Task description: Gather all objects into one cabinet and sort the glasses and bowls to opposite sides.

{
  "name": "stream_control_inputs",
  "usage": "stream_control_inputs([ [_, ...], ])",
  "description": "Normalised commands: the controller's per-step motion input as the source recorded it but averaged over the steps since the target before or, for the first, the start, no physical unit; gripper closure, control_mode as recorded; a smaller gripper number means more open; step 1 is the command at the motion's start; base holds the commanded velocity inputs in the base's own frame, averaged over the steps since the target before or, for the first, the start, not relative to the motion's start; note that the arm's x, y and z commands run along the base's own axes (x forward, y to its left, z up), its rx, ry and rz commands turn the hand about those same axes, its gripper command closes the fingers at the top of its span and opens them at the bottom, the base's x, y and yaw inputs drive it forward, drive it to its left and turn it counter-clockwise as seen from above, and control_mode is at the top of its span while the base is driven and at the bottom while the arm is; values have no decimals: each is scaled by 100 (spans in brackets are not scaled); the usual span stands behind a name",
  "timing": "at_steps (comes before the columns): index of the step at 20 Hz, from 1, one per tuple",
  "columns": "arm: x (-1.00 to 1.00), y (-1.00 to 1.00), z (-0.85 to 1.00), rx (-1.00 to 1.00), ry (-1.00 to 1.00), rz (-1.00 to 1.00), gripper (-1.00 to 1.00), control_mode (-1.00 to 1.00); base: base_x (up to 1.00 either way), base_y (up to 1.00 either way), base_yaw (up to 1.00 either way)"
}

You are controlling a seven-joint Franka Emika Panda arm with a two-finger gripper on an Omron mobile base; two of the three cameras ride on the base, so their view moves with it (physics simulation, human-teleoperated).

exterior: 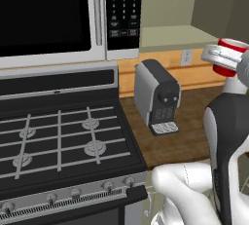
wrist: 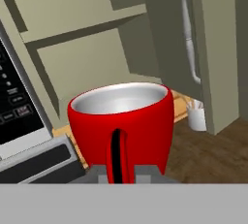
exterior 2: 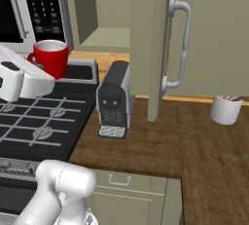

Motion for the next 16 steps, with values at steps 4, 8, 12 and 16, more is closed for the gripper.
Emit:
stream_control_inputs([
  [4, -16, 5, -2, 2, 11, 0, 100, -100, 0, 0, 0],
  [8, 0, 4, -1, 0, 2, 0, 100, 100, -25, 13, 0],
  [12, 0, 0, 0, 0, 0, 0, 100, 100, -81, 32, 0],
  [16, 0, 0, 0, 0, 0, 0, 100, 100, -83, 16, -21],
])
